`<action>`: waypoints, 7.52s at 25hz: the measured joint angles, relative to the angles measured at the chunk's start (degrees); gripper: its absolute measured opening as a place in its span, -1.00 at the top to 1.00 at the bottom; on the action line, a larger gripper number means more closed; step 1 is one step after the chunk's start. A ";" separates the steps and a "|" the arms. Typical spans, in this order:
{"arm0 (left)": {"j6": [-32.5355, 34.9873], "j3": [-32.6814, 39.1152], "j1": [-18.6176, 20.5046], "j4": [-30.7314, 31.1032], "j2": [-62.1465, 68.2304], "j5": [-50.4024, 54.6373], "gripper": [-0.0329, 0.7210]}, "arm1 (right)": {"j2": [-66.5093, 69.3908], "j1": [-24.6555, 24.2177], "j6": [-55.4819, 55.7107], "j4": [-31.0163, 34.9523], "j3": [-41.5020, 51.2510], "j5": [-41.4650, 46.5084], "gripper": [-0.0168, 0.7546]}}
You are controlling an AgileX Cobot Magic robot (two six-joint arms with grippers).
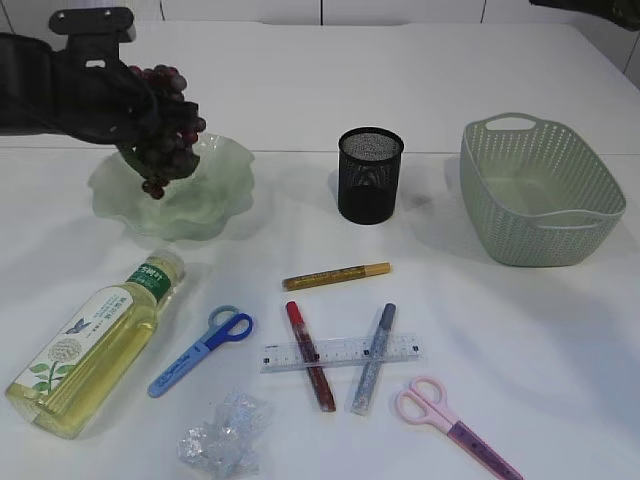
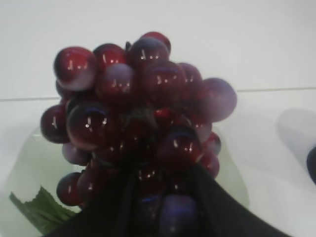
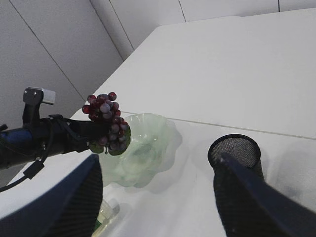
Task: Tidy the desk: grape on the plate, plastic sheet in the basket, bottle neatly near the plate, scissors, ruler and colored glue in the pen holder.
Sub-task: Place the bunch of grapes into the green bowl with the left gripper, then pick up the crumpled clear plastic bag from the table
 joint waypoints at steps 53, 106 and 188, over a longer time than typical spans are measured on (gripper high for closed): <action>0.00 -4.67 -0.51 7.44 -0.55 24.84 -0.10 | 0.00 0.00 0.00 0.00 0.00 0.00 -0.46; -100.62 7.48 -22.65 89.94 -15.34 70.74 -0.20 | 0.00 0.00 46.63 -44.58 0.00 42.87 -0.46; -96.81 3.58 -27.21 94.43 -6.33 69.54 0.78 | 0.00 0.00 46.13 -39.40 0.00 43.49 -0.45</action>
